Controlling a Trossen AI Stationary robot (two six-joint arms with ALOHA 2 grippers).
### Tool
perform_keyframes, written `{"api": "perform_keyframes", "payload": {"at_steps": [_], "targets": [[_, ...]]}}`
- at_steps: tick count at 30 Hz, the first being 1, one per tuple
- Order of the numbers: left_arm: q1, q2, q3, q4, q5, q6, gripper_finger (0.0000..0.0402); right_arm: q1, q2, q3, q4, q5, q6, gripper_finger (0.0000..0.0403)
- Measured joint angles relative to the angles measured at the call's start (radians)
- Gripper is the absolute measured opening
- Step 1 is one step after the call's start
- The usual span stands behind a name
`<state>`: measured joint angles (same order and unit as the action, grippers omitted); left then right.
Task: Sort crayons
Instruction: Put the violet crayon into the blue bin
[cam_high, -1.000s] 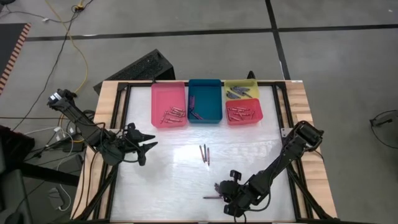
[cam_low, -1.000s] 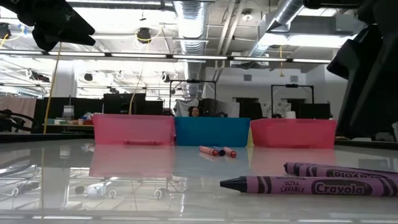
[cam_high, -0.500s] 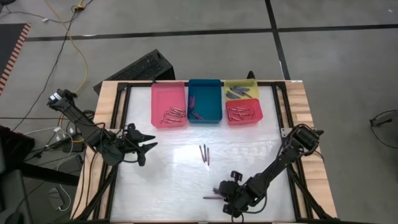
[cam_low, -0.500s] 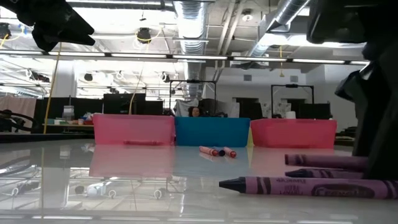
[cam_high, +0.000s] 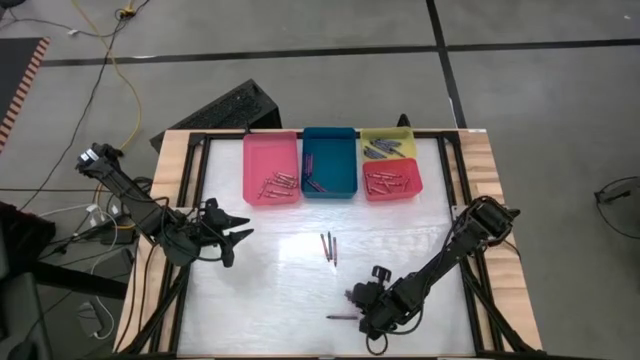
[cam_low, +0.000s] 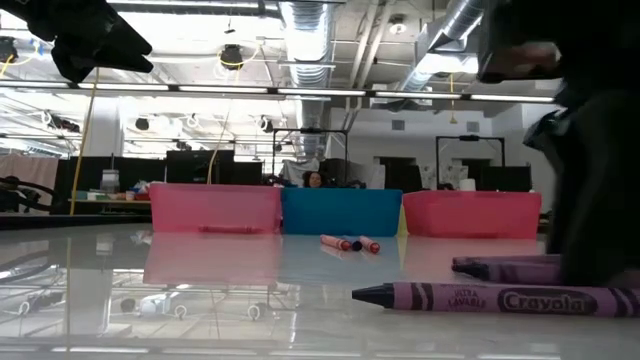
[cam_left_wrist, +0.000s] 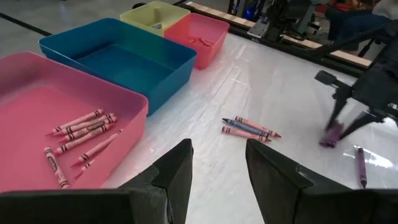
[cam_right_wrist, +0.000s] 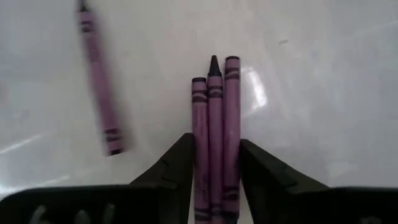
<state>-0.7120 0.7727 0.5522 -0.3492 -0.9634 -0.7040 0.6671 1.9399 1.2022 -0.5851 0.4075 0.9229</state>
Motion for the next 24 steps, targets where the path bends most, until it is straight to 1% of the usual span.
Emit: {"api": "perform_keyframes", "payload": {"at_steps": [6, 9, 13, 15, 18, 22, 24], "targets": [[0.0, 0.0, 0.0, -0.001, 0.007, 0.0, 0.0139, -0.057, -0.017, -0.002, -0.039, 0.018, -0.108, 0.0132], [0.0, 0.0, 0.0, -0.004, 0.008, 0.0, 0.0139, -0.091, -0.047, -0.004, -0.051, 0.034, -0.172, 0.0132], [0.0, 0.0, 0.0, -0.006, 0.008, 0.0, 0.0139, -0.148, -0.097, -0.011, -0.095, 0.097, -0.251, 0.0132], [0.0, 0.0, 0.0, -0.006, 0.008, 0.0, 0.0139, -0.178, -0.125, -0.008, -0.108, 0.117, -0.264, 0.0132], [0.0, 0.0, 0.0, -0.007, 0.009, 0.0, 0.0139, -0.212, -0.151, -0.007, -0.137, 0.116, -0.27, 0.0132], [0.0, 0.0, 0.0, -0.02, 0.016, -0.003, 0.0139, -0.232, -0.167, -0.006, -0.163, 0.103, -0.281, 0.0132], [0.0, 0.0, 0.0, -0.03, 0.016, -0.013, 0.0139, -0.231, -0.17, -0.006, -0.224, 0.122, -0.281, 0.0132]]}}
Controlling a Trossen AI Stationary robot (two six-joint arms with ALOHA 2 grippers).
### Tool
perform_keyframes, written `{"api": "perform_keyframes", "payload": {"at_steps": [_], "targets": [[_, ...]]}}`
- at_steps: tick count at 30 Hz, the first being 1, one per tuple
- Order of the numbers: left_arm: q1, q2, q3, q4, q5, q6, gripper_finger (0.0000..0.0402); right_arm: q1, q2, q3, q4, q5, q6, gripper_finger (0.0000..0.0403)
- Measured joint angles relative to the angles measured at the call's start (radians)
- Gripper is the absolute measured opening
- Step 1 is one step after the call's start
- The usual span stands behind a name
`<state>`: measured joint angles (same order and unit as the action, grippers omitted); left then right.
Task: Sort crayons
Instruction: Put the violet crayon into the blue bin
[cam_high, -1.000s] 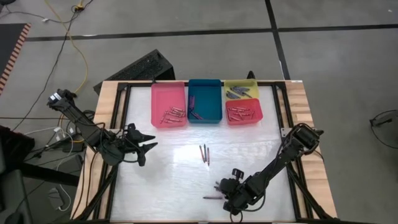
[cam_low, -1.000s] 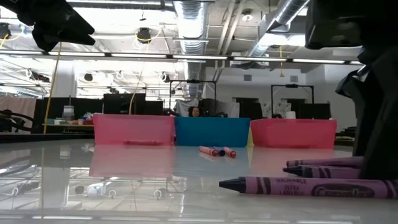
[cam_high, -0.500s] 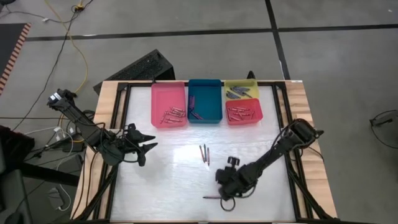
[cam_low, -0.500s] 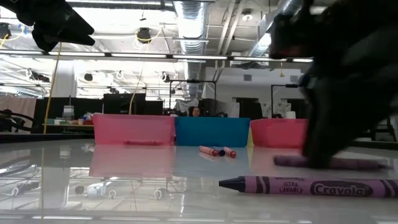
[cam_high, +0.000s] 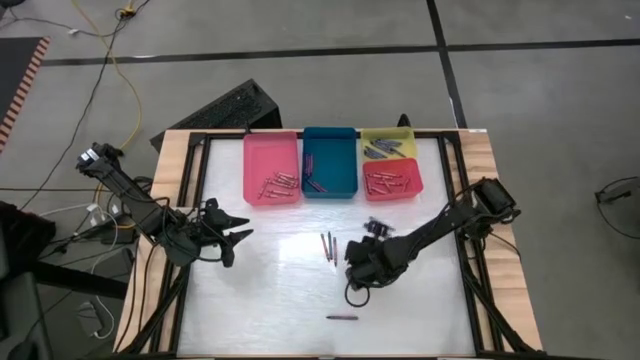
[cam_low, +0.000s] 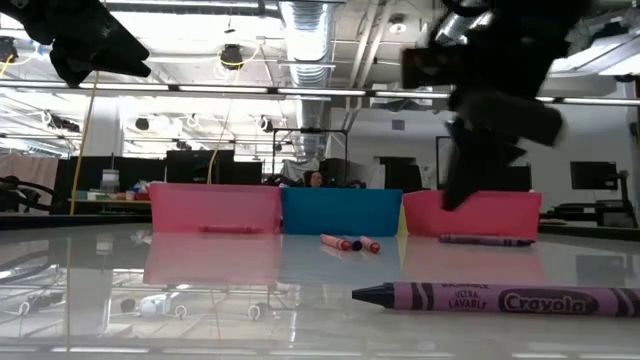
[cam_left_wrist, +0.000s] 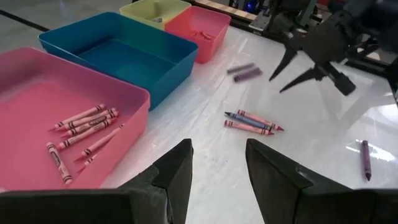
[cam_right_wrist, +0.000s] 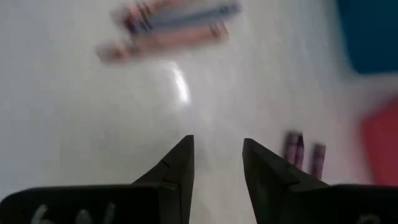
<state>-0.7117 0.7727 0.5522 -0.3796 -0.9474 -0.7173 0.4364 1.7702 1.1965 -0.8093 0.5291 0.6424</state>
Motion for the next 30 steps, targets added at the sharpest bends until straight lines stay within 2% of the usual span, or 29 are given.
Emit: {"api": "perform_keyframes", "payload": {"at_steps": [4, 9, 11, 15, 18, 21, 24, 27, 30], "targets": [[0.0, 0.0, 0.0, -0.007, 0.0, -0.002, 0.0139, 0.006, -0.009, 0.0, -0.166, 0.059, 0.041, 0.0132], [0.0, 0.0, 0.0, -0.01, 0.0, -0.001, 0.0139, 0.004, -0.073, -0.014, -0.347, 0.078, 0.11, 0.0132], [0.0, 0.0, 0.0, -0.015, 0.0, -0.002, 0.0139, 0.0, -0.12, -0.055, -0.428, 0.077, 0.201, 0.0132], [0.0, 0.0, 0.0, -0.017, -0.001, -0.002, 0.0139, -0.008, -0.253, -0.201, -0.466, 0.08, 0.469, 0.0132], [0.0, 0.0, 0.0, -0.019, -0.001, -0.002, 0.0139, -0.008, -0.364, -0.353, -0.425, 0.079, 0.725, 0.0132], [0.0, 0.0, 0.0, -0.019, -0.001, -0.002, 0.0139, -0.007, -0.472, -0.495, -0.322, 0.075, 0.888, 0.0132], [0.0, 0.0, 0.0, -0.019, -0.001, -0.002, 0.0139, -0.009, -0.56, -0.609, -0.169, 0.101, 0.898, 0.0132], [0.0, 0.0, 0.0, -0.019, -0.008, -0.001, 0.0139, -0.019, -0.625, -0.695, -0.024, 0.155, 0.812, 0.0132], [0.0, 0.0, 0.0, -0.019, -0.01, -0.001, 0.0139, -0.058, -0.663, -0.754, 0.036, 0.186, 0.789, 0.0132]]}}
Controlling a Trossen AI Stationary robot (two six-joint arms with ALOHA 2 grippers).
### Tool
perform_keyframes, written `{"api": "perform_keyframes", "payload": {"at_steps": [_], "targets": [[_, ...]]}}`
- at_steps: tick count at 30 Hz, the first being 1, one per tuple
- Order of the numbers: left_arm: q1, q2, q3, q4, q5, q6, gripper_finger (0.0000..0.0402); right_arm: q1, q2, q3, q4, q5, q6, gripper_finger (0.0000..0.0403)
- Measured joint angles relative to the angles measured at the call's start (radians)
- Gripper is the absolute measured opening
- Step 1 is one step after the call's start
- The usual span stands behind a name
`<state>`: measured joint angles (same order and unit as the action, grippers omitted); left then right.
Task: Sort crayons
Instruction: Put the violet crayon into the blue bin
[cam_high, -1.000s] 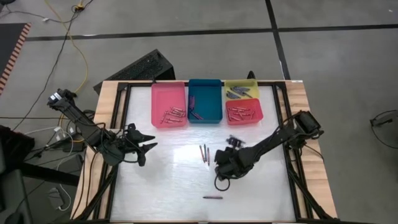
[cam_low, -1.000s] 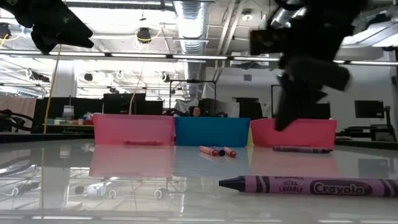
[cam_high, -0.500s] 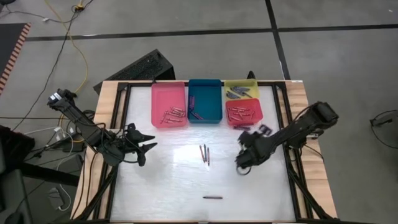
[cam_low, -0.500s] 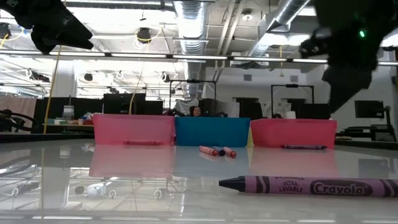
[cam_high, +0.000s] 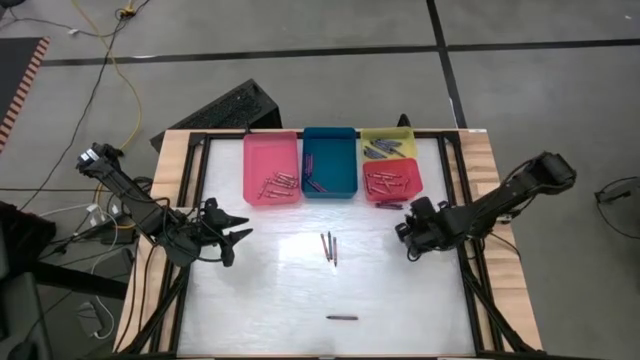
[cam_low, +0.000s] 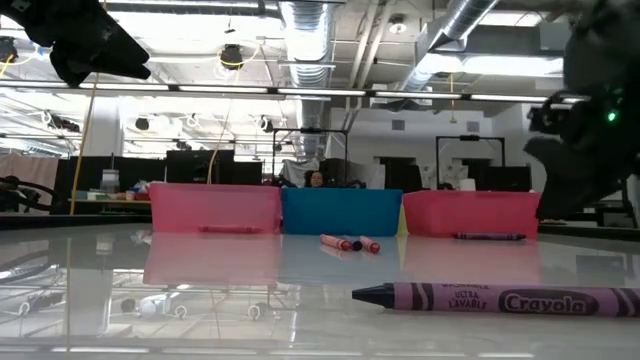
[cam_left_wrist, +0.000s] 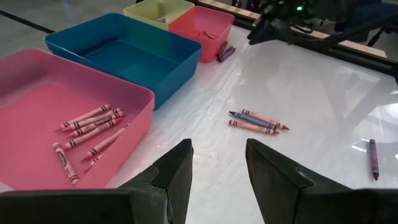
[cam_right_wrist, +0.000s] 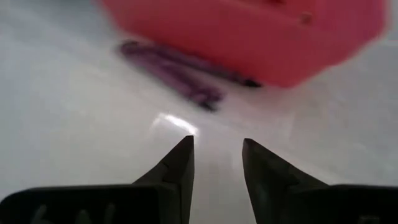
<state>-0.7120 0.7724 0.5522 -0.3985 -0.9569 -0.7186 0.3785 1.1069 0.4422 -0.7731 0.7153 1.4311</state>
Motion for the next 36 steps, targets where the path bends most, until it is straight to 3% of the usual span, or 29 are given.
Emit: {"api": "perform_keyframes", "payload": {"at_steps": [10, 20, 27, 32, 36], "targets": [[0.0, 0.0, 0.0, -0.014, 0.0, 0.002, 0.0139, -0.185, -0.006, -0.092, 0.078, 0.053, 0.039, 0.0132], [0.0, 0.0, 0.0, -0.015, 0.0, 0.007, 0.0139, -0.32, -0.006, -0.139, 0.372, 0.053, -0.2, 0.0132], [0.0, 0.0, 0.0, -0.015, 0.0, 0.007, 0.0139, -0.339, -0.006, -0.138, 0.506, -0.053, -0.369, 0.0132], [0.0, 0.0, 0.0, -0.015, 0.002, 0.003, 0.0139, -0.297, -0.006, -0.137, 0.563, -0.24, -0.464, 0.0132], [0.0, 0.0, 0.0, -0.015, 0.003, 0.003, 0.0139, -0.236, -0.007, -0.137, 0.587, -0.262, -0.468, 0.0132]]}}
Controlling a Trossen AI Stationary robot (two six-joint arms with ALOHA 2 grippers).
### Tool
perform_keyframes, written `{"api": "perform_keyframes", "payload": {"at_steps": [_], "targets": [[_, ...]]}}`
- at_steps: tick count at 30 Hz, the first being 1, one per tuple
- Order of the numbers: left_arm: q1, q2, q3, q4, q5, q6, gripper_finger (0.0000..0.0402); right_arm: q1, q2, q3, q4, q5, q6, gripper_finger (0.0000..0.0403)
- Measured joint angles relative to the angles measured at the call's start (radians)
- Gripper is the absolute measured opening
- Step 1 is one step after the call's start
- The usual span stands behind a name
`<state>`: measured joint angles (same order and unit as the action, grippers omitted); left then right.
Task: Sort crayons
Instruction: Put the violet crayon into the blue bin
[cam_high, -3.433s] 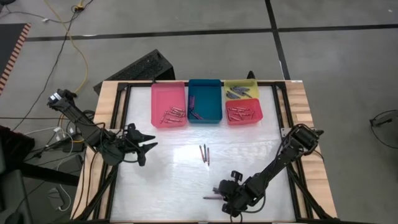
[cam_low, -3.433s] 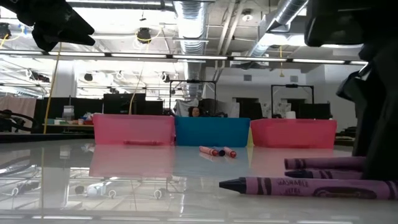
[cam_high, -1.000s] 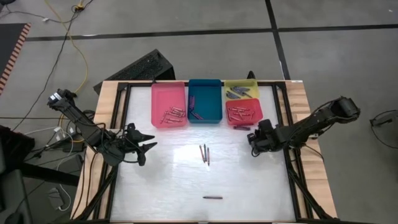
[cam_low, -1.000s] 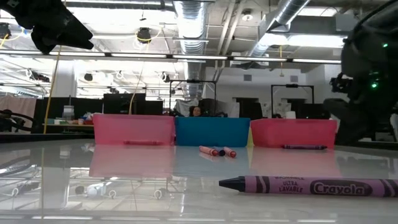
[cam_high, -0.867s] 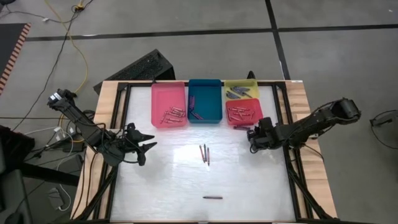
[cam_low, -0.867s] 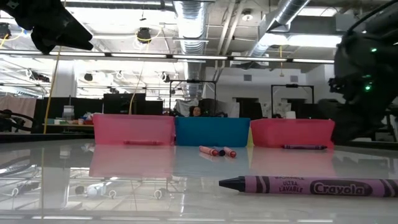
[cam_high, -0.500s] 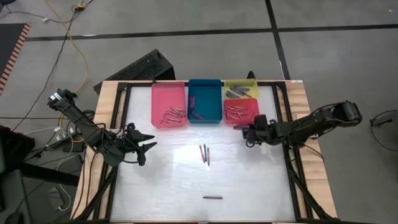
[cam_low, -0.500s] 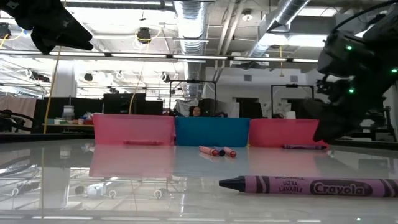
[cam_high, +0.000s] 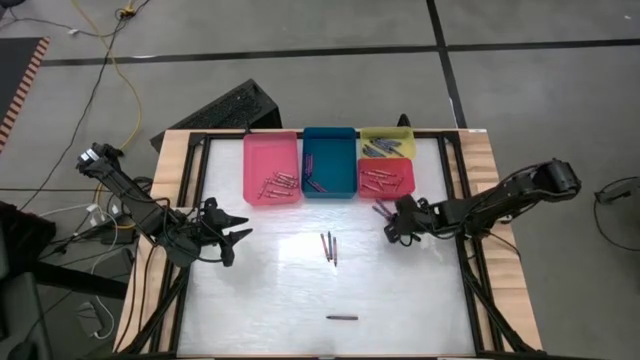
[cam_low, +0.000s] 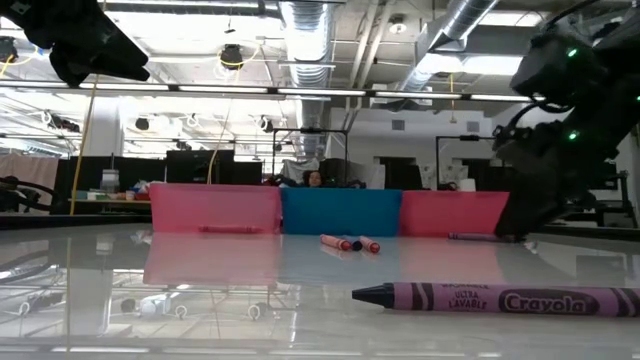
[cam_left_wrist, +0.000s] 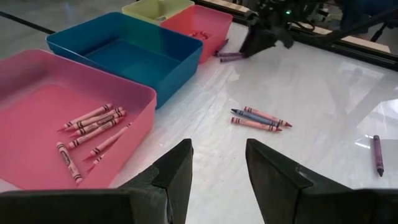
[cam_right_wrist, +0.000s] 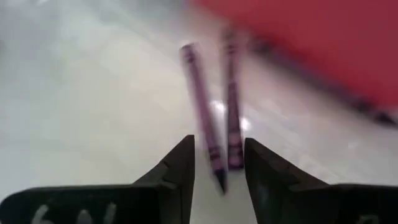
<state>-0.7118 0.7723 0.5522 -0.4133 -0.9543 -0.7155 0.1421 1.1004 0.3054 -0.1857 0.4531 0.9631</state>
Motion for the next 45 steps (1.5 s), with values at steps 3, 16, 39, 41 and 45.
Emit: {"api": "perform_keyframes", "payload": {"at_steps": [3, 16, 39, 41, 45], "targets": [[0.0, 0.0, 0.0, 0.0, 0.0, 0.0, 0.0139, 0.059, 0.0, 0.0, 0.05, -0.027, -0.032, 0.0132], [0.0, 0.0, 0.0, 0.001, -0.008, -0.009, 0.0139, 0.158, 0.0, 0.013, 0.028, 0.114, 0.092, 0.0132], [0.0, 0.0, 0.0, 0.001, -0.053, -0.011, 0.0139, -0.012, 0.001, 0.014, -0.295, 0.357, 0.196, 0.0132], [0.0, 0.0, 0.0, 0.001, -0.053, -0.011, 0.0139, -0.034, 0.001, 0.014, -0.298, 0.357, 0.191, 0.0132], [0.0, 0.0, 0.0, 0.001, -0.053, -0.011, 0.0139, -0.066, 0.001, 0.014, -0.3, 0.357, 0.191, 0.0132]]}}
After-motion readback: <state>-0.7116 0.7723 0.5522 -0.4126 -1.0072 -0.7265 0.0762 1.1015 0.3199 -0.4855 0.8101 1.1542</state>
